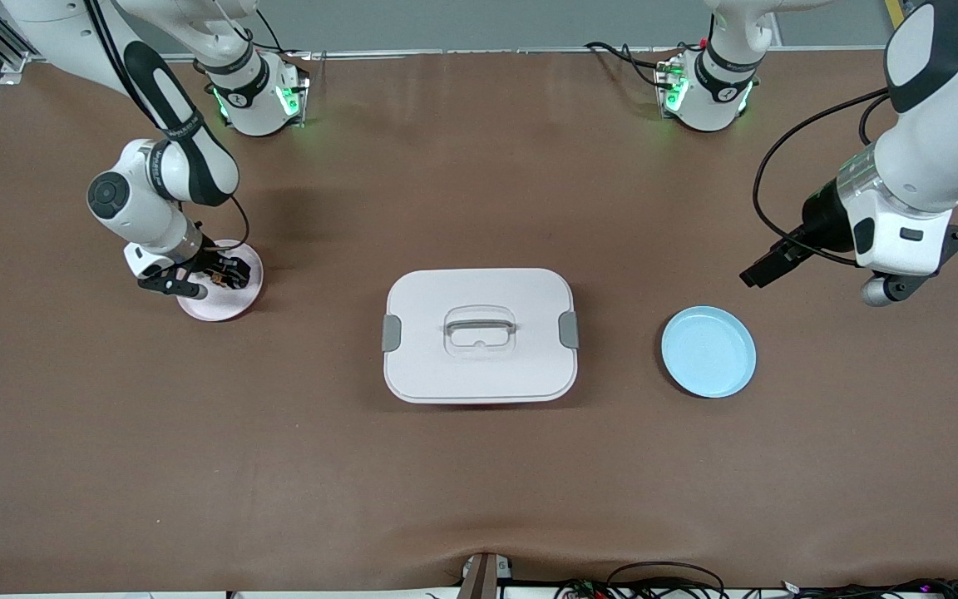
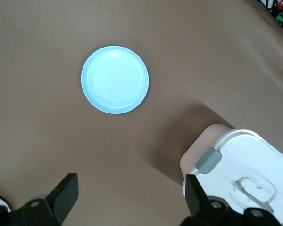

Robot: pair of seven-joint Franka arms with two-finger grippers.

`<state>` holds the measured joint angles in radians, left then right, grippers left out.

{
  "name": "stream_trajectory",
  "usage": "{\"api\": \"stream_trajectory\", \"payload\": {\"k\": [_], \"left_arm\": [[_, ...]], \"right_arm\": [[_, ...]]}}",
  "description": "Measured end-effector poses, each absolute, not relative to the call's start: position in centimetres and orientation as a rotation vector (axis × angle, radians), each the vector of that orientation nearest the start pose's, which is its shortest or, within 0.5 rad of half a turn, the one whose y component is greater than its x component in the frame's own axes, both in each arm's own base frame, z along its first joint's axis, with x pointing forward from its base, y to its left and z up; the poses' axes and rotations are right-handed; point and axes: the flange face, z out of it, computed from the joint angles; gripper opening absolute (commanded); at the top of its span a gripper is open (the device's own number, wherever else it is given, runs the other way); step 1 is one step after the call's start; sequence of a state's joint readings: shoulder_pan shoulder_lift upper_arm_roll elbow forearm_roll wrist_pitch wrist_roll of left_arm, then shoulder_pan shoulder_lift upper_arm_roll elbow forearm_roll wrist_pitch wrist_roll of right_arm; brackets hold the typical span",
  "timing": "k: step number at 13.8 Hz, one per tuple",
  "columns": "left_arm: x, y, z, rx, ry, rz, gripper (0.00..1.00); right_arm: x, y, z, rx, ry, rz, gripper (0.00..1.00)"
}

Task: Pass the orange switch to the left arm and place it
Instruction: 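Grasp the black-orange switch on the white plate with the right gripper, then carry the switch over the box while the left gripper reaches toward it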

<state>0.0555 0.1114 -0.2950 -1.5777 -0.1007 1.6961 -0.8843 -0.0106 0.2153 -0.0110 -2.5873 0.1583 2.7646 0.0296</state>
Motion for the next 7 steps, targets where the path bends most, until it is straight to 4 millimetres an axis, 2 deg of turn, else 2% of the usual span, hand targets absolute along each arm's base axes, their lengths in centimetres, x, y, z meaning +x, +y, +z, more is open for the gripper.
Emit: {"api": "stream_trajectory", "payload": {"k": [3, 5, 7], "left_arm": [[57.6, -15.7, 57.4, -3.087, -1.109, 0.114, 1.0], [57.3, -16.8, 57.8, -3.081, -1.157, 0.12, 1.0], [57.0, -18.1, 58.1, -3.075, -1.199, 0.127, 1.0]], "right_arm": [[44.1, -1.5, 18.6, -2.995, 0.421, 0.194, 0.0], [45.0, -1.0, 20.6, -2.924, 0.465, 0.278, 0.0], [46.2, -0.3, 23.8, -2.844, 0.495, 0.347, 0.0]]}}
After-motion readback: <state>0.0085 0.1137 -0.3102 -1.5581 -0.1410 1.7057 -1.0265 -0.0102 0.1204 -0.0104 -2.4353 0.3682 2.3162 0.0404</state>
